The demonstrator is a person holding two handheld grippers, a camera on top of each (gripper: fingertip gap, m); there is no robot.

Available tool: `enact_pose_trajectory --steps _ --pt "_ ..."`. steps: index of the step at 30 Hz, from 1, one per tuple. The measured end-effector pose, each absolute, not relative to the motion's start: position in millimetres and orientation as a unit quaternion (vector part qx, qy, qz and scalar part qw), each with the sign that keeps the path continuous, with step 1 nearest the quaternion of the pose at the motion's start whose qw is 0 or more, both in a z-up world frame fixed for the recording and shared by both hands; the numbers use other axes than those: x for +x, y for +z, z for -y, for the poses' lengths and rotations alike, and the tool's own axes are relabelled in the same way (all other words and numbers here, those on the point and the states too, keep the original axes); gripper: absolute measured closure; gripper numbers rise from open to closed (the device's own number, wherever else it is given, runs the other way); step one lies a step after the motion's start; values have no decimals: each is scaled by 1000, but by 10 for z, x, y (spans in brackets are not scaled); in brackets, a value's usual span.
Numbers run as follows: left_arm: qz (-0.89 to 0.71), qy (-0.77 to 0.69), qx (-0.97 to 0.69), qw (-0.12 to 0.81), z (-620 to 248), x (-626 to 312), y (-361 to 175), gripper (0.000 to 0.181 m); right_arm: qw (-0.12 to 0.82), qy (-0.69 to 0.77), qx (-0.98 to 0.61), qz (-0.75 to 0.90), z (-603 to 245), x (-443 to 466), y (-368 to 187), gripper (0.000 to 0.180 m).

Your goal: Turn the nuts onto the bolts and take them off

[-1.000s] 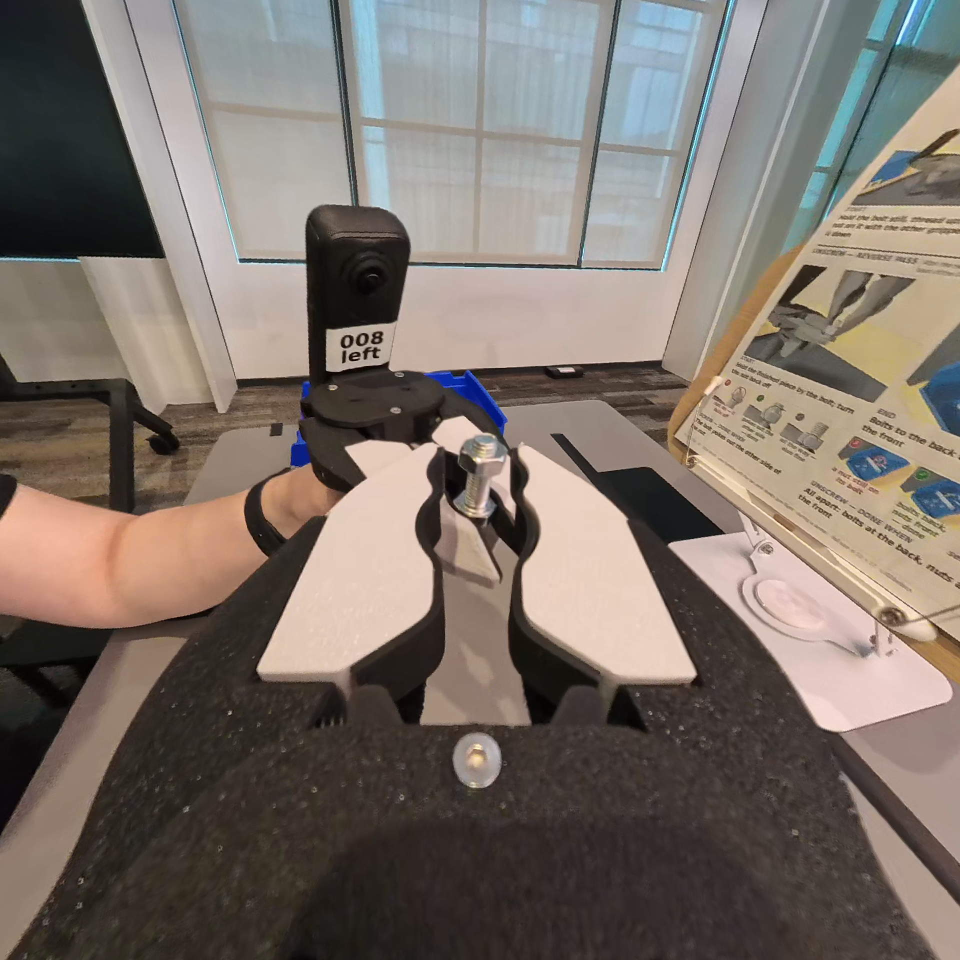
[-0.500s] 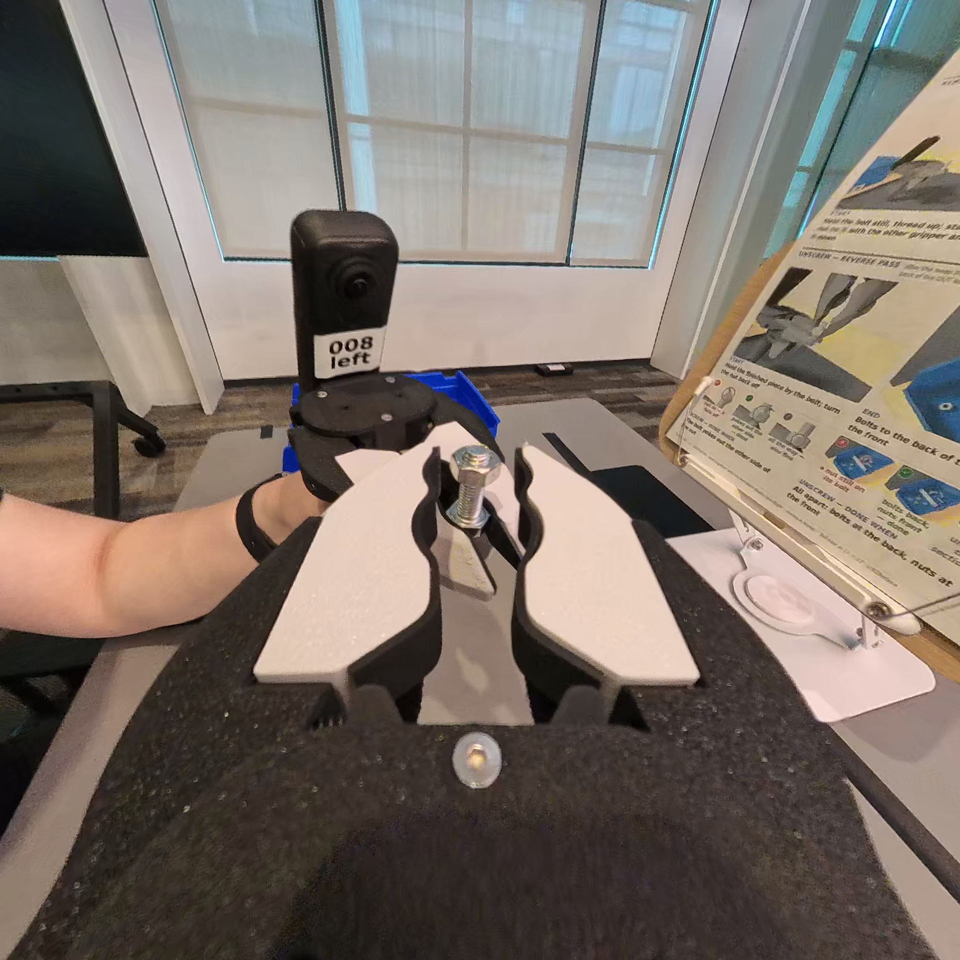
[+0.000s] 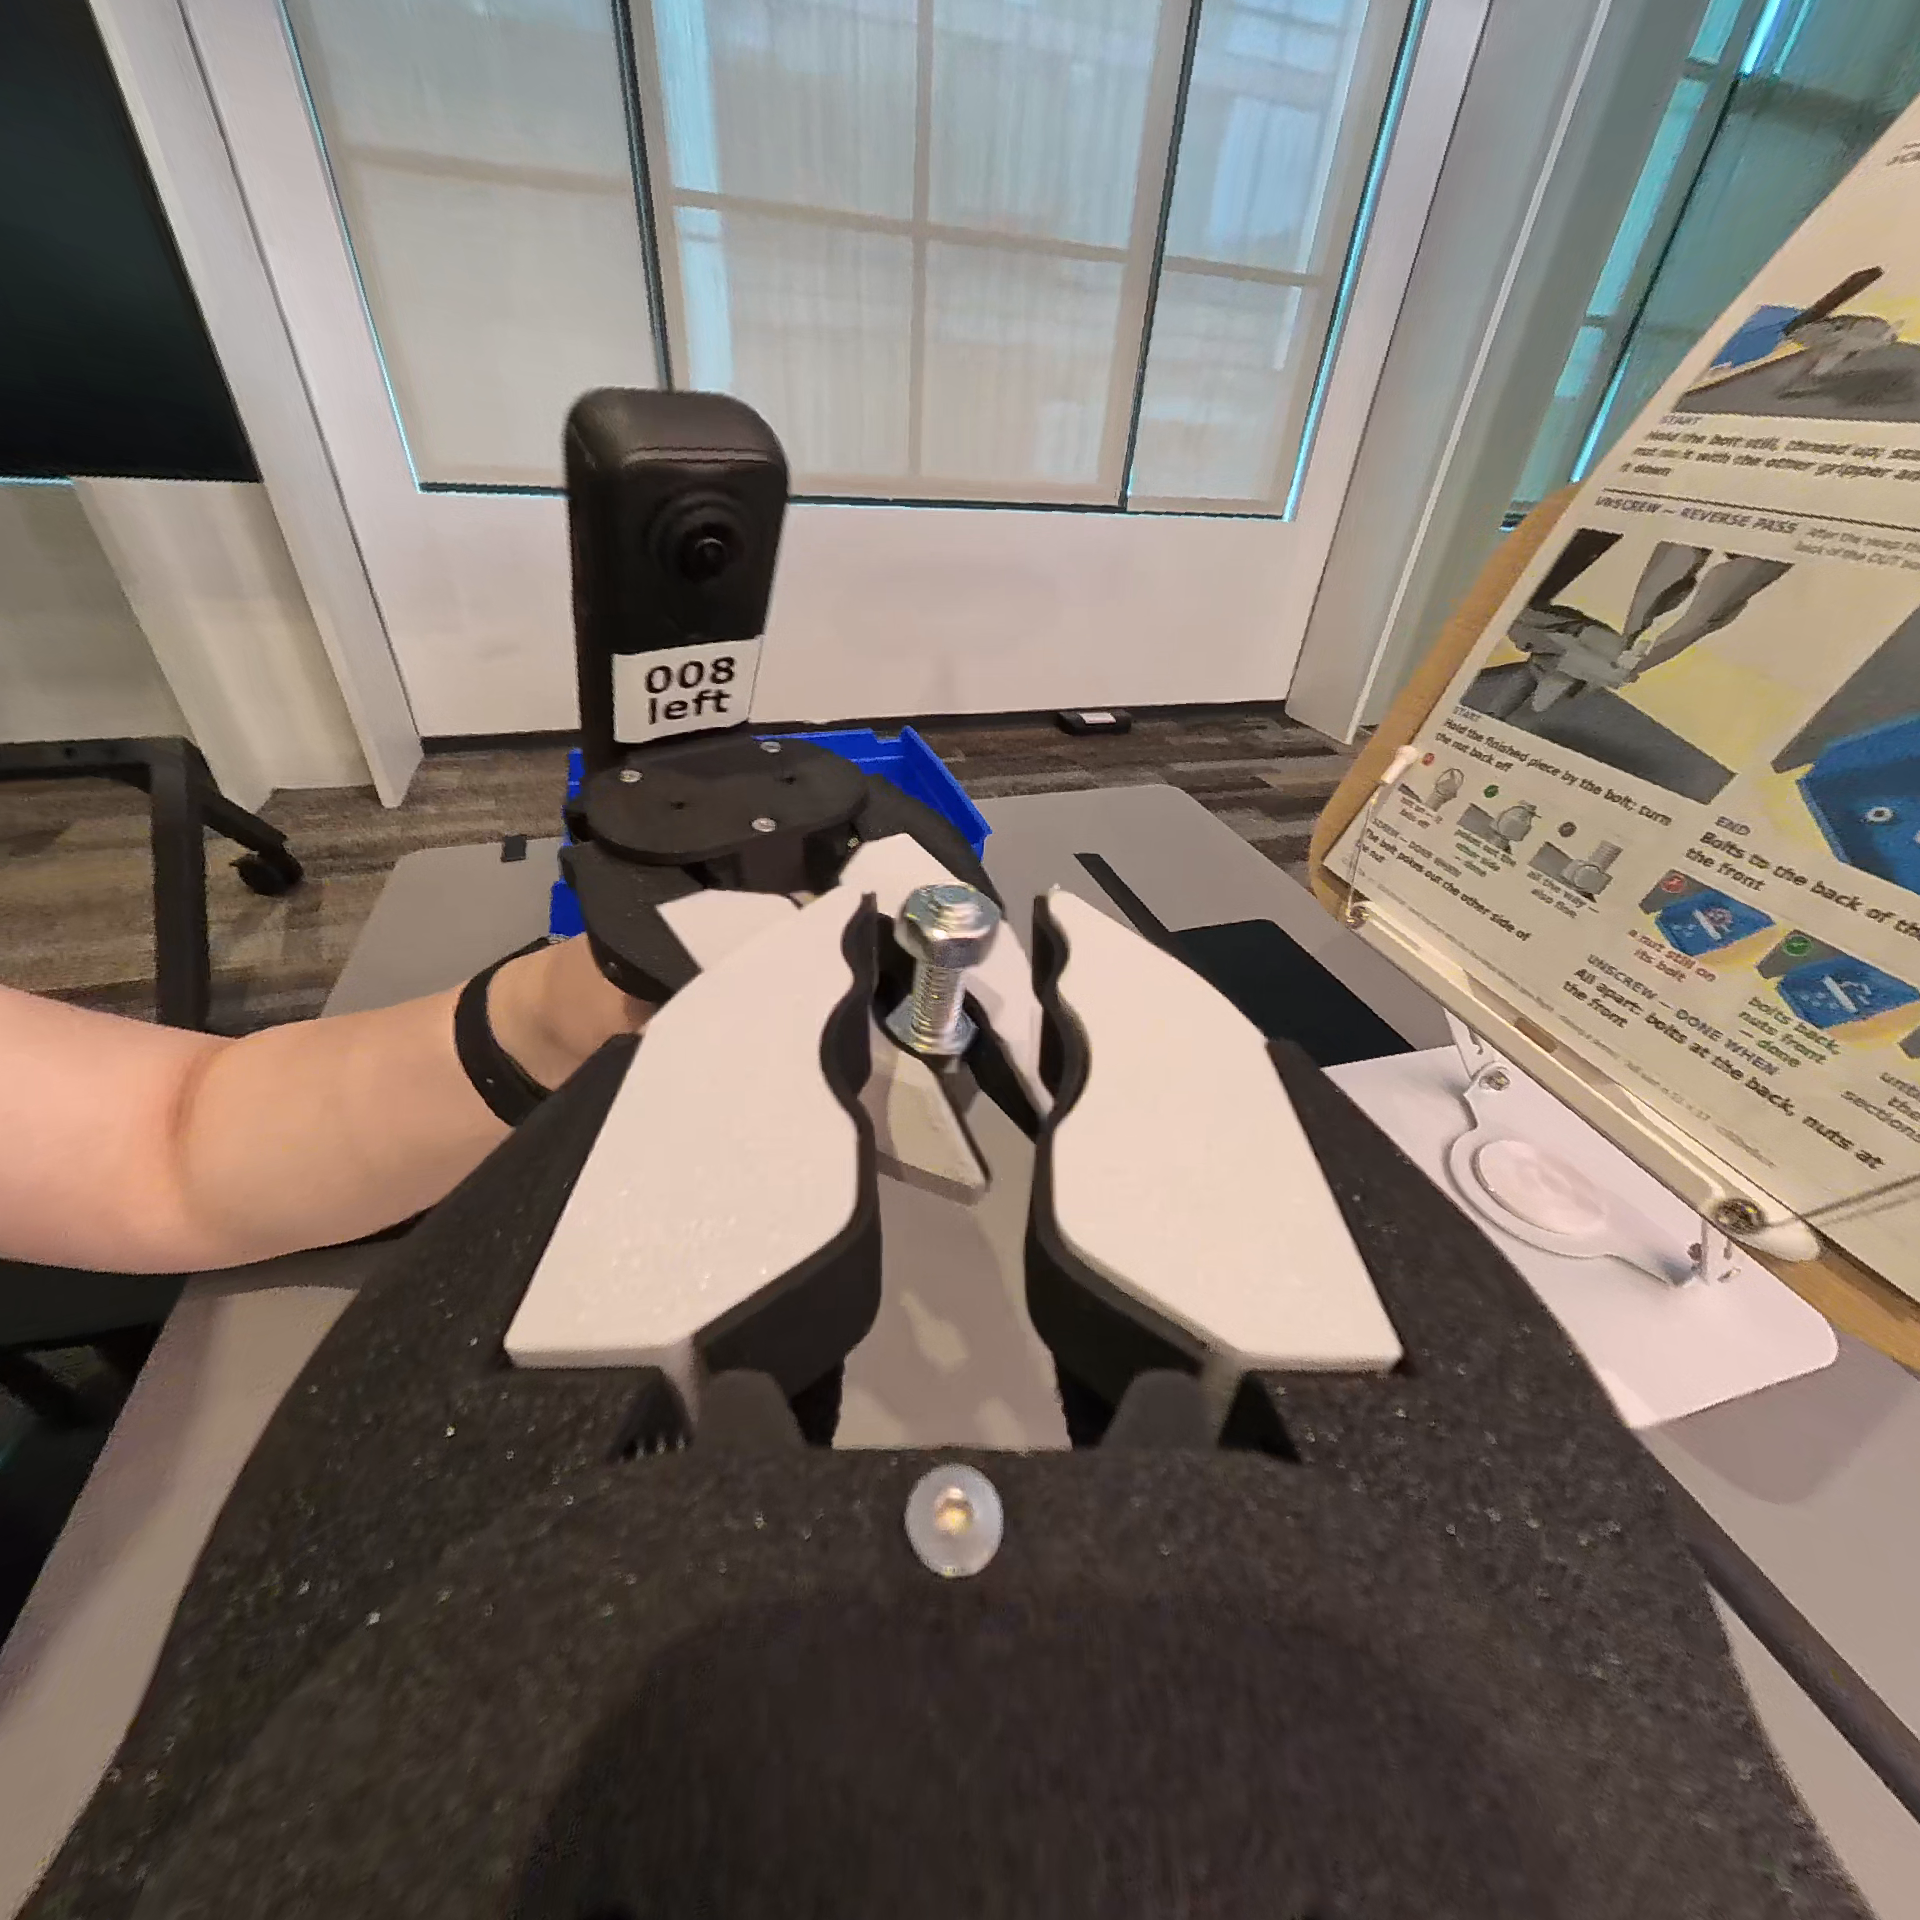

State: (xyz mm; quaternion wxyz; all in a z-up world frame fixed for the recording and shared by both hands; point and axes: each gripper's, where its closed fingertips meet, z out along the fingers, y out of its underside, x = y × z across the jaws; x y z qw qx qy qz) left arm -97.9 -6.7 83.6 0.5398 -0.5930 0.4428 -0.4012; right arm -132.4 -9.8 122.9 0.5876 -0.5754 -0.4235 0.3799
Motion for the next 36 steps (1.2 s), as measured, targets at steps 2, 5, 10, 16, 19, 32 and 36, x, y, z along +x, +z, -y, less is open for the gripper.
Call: enact_pose_trajectory --steps 2,5,10,16,19,32,36 --pt "-441 -400 -593 541 62 -990 844 166 589 383 -578 414 61 -1255 1226 152" --pt "-440 -404 -593 540 58 -997 847 166 592 399 -580 392 16 -1111 1249 157" --pt "-443 -402 -593 539 68 -971 835 166 587 402 -566 416 126 -1261 1274 153" --pt "-440 -404 -592 541 67 -994 859 166 585 401 -581 400 31 -1182 1224 156" --pt "-440 -403 -592 541 63 -995 856 166 579 414 -578 399 63 -1140 1240 155" --pt "-441 -404 -591 541 75 -992 865 166 584 424 -573 388 66 -1120 1286 156" --pt "-444 -403 -591 540 88 -973 856 166 580 404 -570 418 138 -1298 1253 153"
